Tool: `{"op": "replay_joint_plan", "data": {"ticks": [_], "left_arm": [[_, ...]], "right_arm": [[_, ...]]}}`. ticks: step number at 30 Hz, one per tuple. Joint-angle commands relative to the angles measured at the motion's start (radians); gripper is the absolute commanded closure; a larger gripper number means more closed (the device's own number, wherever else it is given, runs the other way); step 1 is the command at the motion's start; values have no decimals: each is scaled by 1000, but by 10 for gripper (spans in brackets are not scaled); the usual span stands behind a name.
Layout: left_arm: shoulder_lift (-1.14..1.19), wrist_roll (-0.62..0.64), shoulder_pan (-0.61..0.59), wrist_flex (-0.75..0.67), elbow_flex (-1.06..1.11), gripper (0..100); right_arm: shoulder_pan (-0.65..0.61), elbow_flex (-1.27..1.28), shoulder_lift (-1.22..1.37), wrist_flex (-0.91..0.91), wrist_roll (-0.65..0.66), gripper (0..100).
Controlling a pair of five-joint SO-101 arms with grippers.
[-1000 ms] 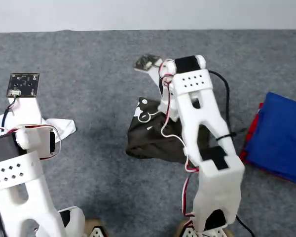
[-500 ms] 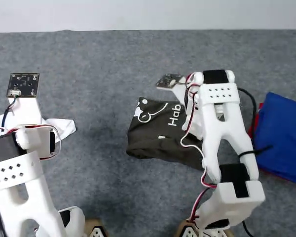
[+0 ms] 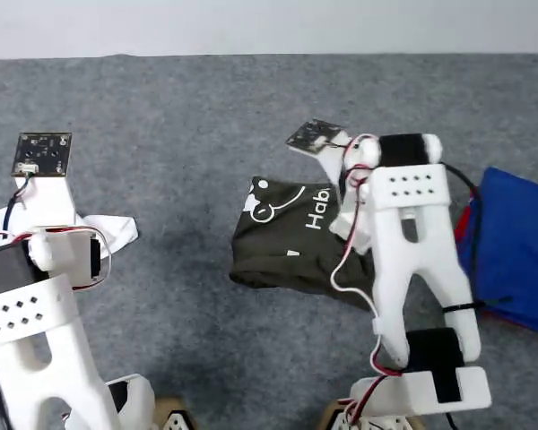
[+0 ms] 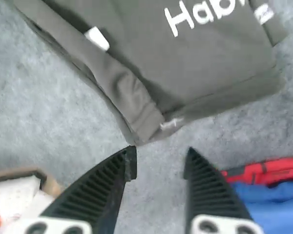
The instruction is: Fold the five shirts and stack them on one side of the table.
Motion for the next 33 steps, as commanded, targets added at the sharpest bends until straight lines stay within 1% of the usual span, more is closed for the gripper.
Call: {"op": "replay_joint_plan", "data": {"ticks": [1, 3, 6, 12, 18, 23, 25, 30, 33], "left_arm": [[-23, -6, -2, -20, -4, 994], [-23, -6, -2, -17, -4, 994], [-25, -6, -2, -15, -4, 994], [-28, -6, -3, -15, -4, 994], [-26, -6, -3, -15, -4, 994], [-25, -6, -2, -17, -4, 994], [-25, -6, -2, -17, -4, 994], [-25, -6, -2, -15, -4, 994], [-28, -6, -2, -15, -4, 994]], "right_arm": [[-87, -21, 8, -108, -97, 991], [-130, -23, 68, -131, -137, 977], [-163, -26, 159, -139, -187, 989], [-165, -28, 272, -154, -236, 988], [-180, -25, 278, -21, -236, 988], [-176, -58, 257, 16, -236, 988], [-179, -115, 248, -8, -238, 988], [-194, -181, 297, -166, -238, 988], [-203, -180, 375, -183, -238, 988]]}}
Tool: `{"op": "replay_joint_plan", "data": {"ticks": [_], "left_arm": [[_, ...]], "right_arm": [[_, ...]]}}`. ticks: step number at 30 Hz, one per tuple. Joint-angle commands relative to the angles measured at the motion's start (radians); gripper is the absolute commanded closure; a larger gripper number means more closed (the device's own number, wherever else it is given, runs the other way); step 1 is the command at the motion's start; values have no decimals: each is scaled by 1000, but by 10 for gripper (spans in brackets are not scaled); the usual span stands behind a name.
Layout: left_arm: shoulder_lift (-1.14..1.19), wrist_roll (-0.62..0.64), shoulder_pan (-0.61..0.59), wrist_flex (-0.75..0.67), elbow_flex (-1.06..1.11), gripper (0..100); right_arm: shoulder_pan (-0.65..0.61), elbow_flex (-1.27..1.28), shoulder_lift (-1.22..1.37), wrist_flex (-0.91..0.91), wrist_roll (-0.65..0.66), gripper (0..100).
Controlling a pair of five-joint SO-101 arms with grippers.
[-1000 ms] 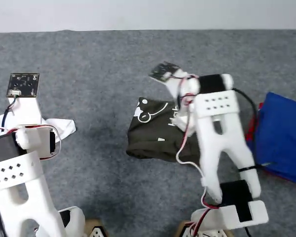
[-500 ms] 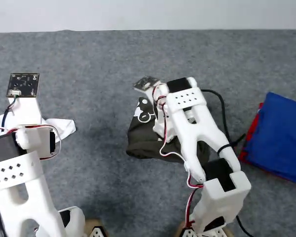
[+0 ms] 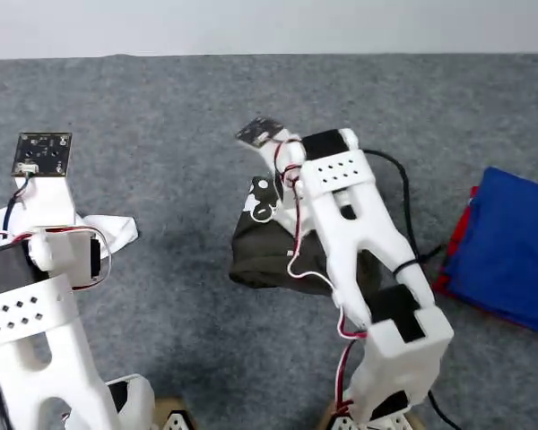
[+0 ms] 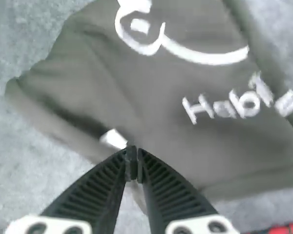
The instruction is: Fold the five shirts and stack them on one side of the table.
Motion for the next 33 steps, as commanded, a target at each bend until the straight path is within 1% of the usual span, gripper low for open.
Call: {"op": "replay_joint_plan", "data": {"ticks": [1, 5, 8, 9, 11, 14, 18, 22, 25, 28, 33], "left_arm": [[-28, -6, -2, -15, -4, 994], [-28, -6, -2, -15, -4, 994], [-28, -6, -2, -15, -4, 994], [-28, -6, -2, -15, -4, 994], [-28, -6, -2, -15, -4, 994], [-25, -6, -2, -20, -4, 994], [-23, -6, -2, -21, -4, 994], [-26, -6, -2, -21, -4, 994], [-29, -6, -11, -21, -8, 994], [-31, -6, -72, -21, -10, 994], [-31, -6, -244, -40, -12, 994]], "right_arm": [[-15, -51, 64, -12, -11, 988], [-28, -54, 147, 133, -11, 988], [-50, -55, 143, 266, -11, 988], [-54, -46, 130, 274, -14, 988], [-54, -12, 68, 269, -41, 988], [-73, 52, -13, 268, -32, 988], [-90, 123, -58, 265, -32, 988], [-96, 12, -56, 186, -38, 988], [-122, -72, -44, 84, -38, 988], [-186, -115, -5, 36, -38, 988], [-298, -130, 90, 42, -38, 988]]}}
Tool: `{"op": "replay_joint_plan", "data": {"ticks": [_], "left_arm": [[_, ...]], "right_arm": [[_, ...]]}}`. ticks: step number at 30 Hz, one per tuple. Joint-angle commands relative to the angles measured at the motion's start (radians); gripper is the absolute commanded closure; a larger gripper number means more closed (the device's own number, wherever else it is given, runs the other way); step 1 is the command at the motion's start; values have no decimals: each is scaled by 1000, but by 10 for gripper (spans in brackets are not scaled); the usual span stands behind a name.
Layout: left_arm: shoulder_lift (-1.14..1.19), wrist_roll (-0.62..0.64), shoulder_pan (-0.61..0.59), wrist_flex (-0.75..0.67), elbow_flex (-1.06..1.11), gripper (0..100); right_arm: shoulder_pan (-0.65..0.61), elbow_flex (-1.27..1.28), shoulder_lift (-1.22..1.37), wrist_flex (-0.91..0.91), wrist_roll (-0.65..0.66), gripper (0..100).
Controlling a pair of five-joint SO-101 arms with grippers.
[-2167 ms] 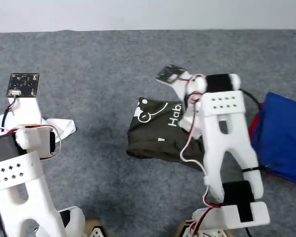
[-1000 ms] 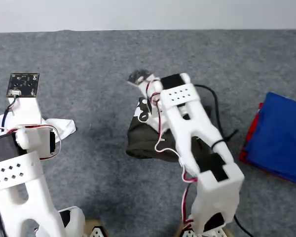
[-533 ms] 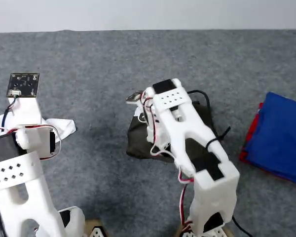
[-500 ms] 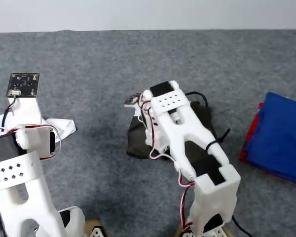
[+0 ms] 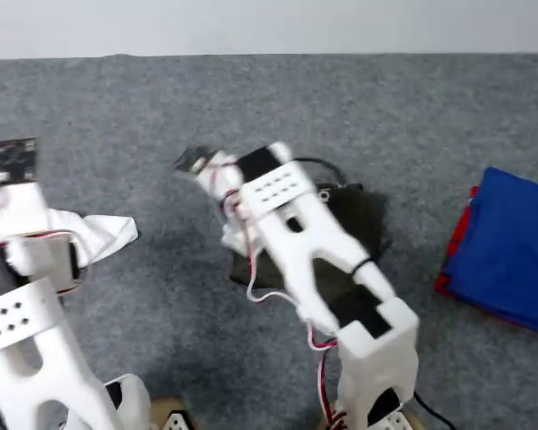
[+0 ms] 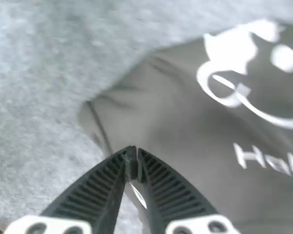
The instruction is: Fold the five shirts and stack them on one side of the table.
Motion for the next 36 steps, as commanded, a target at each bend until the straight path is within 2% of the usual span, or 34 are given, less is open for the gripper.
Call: {"op": "replay_joint_plan", "data": {"ticks": [1, 5, 9, 13, 19, 24, 27, 36], "left_arm": [[-21, -6, -118, -40, -12, 994], [-21, -6, -201, -63, -12, 994], [-21, -6, -216, -57, -12, 994], [-25, -6, -232, -46, -12, 994], [-144, -6, -293, -49, -25, 994], [-255, -6, -219, -43, -16, 994], [-304, -8, -170, -49, 42, 994], [-459, -14, -158, -49, 228, 994]], "right_arm": [[-62, -48, 41, -1, -11, 988], [-85, -51, 145, 8, -11, 988], [-105, -80, 185, 28, -11, 988], [-102, -212, 136, 116, -11, 988], [4, -339, 68, 171, -11, 988], [133, -354, 65, 74, -127, 989], [179, -354, 85, -28, -137, 989], [191, -359, 255, -128, -137, 989]]}}
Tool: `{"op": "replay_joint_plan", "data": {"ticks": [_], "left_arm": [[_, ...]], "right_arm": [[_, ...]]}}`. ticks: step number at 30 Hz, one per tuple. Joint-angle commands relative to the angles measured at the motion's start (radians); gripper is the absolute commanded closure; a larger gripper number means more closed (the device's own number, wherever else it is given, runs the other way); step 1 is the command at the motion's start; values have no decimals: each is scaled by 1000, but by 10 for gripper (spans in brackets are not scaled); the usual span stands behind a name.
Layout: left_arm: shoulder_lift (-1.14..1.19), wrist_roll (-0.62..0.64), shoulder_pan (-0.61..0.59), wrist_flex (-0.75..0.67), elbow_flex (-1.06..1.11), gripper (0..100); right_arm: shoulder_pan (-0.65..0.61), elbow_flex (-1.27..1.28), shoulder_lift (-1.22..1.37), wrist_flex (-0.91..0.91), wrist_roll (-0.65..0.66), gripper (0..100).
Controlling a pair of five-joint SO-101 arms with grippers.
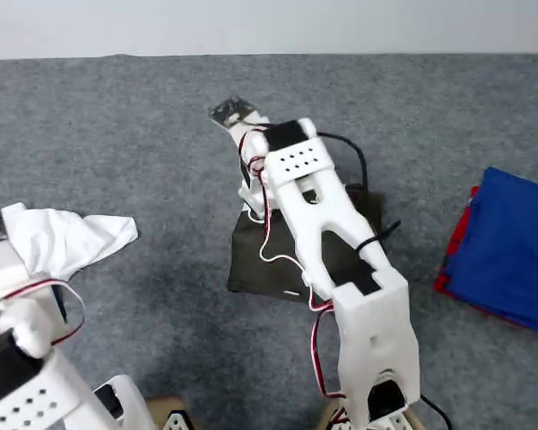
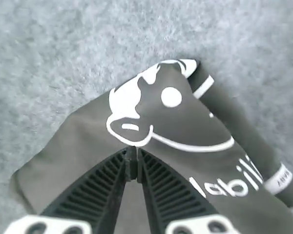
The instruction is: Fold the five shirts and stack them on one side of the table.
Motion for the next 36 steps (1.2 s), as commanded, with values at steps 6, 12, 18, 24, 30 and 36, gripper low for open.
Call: {"op": "replay_joint_plan", "data": {"ticks": [6, 12, 18, 24, 30, 36], "left_arm": [[-199, -15, 0, -11, 105, 994], [-307, -37, 0, -29, 185, 994], [-362, -97, -2, -40, 242, 994], [-382, -95, -2, -52, 291, 994], [-382, -94, -2, -52, 289, 994], [-382, -94, -2, -52, 289, 994]], "right_arm": [[48, -54, 159, -251, 18, 989], [7, -98, 214, -311, 161, 989], [13, -244, 165, -65, 166, 989], [102, -351, 163, 45, 163, 989], [128, -359, 257, -136, 166, 989], [13, -390, 367, -252, 212, 989]]}}
